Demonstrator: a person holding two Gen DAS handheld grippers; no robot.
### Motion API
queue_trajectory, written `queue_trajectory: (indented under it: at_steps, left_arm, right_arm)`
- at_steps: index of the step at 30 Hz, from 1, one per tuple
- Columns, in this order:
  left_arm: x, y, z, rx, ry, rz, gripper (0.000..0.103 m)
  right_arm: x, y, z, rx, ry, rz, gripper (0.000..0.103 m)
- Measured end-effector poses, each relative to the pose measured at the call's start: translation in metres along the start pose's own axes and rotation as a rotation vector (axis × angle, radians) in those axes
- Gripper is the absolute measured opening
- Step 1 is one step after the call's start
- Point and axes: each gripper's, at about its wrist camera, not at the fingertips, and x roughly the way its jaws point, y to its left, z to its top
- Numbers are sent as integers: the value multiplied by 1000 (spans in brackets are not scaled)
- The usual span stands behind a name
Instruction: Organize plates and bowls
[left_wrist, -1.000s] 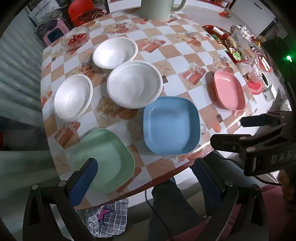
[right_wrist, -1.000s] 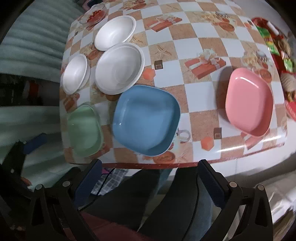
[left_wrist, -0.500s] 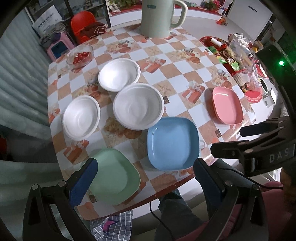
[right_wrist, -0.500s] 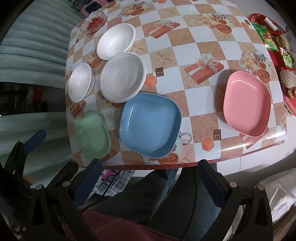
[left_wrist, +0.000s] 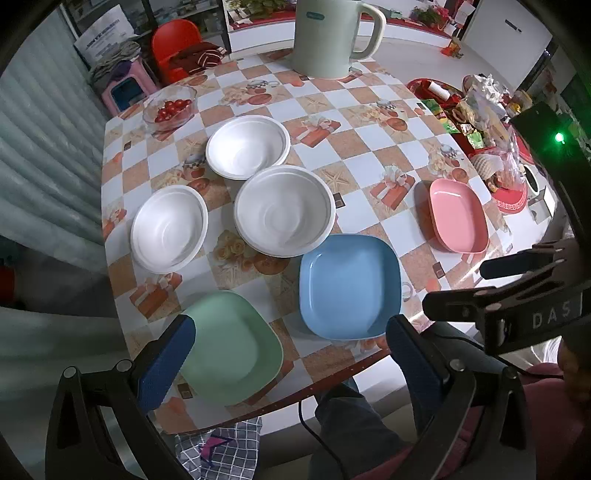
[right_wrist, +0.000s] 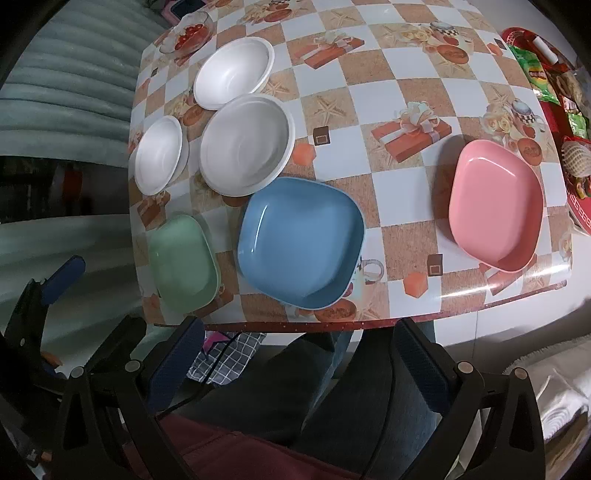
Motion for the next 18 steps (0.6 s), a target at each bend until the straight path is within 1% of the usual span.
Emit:
queue_trajectory:
  at_steps: [7, 18]
  left_arm:
    - [0, -1, -1, 8, -9, -7, 103]
    - [-1, -3, 0, 14, -15, -9, 103]
  right_arm:
    - [2, 0, -1, -17, -4, -21, 103]
    - [3, -5, -3, -33, -17, -19, 103]
